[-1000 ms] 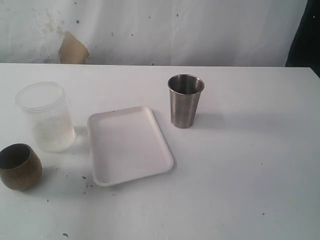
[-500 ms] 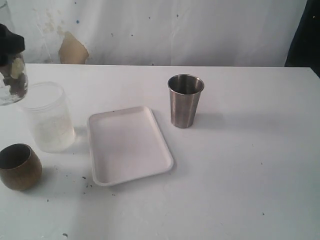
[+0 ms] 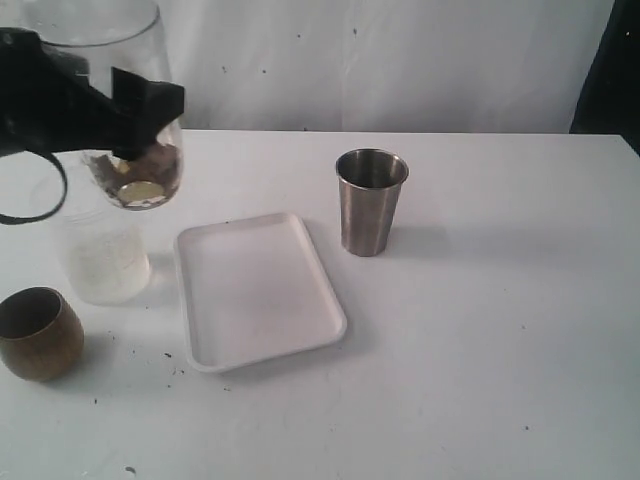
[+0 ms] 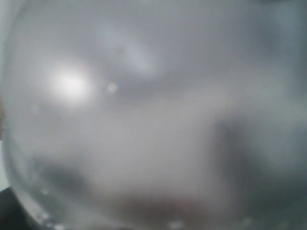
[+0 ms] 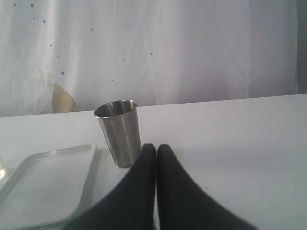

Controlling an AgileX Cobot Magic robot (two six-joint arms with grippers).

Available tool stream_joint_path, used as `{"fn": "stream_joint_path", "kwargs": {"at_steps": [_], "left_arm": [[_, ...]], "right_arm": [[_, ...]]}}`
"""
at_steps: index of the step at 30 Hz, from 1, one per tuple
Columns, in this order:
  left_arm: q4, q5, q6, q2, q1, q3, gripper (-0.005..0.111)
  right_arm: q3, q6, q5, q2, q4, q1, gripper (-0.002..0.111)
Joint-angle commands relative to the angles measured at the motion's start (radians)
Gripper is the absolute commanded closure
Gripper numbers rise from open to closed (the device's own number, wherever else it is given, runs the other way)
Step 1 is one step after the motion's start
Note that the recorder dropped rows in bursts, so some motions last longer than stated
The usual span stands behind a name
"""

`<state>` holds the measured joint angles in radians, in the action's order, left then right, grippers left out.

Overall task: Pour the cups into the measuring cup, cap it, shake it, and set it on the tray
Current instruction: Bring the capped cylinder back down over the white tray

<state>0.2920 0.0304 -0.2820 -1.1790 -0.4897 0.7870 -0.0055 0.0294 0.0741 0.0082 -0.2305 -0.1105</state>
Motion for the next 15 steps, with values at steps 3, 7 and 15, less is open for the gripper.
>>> {"fn": "stream_joint_path", "kwargs": {"at_steps": [3,7,15], "left_arm": [[-0.153,0.211,0.192,-0.127,-0.101,0.005,0.107],[-0.646,0.361,0.651,-0.203,-0.096,0.003,0.107],[-1.123,0.539,1.016,-0.351,-0.029,0.003,0.107]], "right_arm": [[0.005,0.000,-0.011,0.000,0.003,-0.002,0.108],[0.005,0.000,-0.011,0.000,0.003,-0.002,0.108],[0.005,0.000,-0.015,0.000,0.003,-0.002,0.108]]}}
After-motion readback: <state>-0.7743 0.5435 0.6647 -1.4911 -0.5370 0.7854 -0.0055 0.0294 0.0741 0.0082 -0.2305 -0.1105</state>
